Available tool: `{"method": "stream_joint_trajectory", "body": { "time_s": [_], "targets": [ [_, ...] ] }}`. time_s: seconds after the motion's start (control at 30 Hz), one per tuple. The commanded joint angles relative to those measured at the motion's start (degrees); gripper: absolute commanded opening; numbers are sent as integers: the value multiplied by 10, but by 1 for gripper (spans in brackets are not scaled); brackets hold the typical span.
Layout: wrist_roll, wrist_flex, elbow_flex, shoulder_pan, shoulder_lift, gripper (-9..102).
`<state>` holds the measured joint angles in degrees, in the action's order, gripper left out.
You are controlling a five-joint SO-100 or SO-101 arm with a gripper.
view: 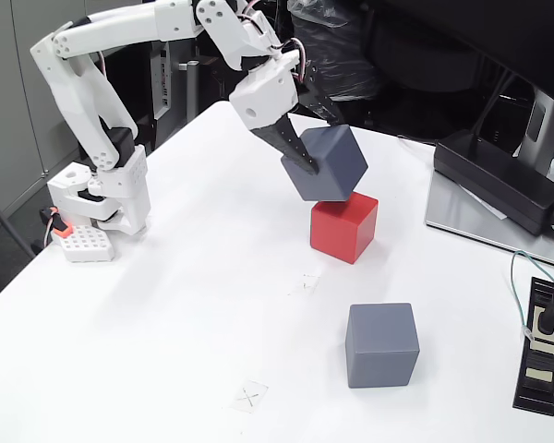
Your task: Stack the three blocks in an ordered color.
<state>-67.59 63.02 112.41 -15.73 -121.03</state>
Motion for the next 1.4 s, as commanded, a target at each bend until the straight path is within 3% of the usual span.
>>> {"method": "stream_joint_trajectory", "body": {
  "time_s": [0.0,0.5,1.37],
  "targets": [
    [5,-9,-5,-20,-2,17],
    [6,-60,-7,-24,62,17],
    [6,-57,-9,4,59,17]
  ]
}}
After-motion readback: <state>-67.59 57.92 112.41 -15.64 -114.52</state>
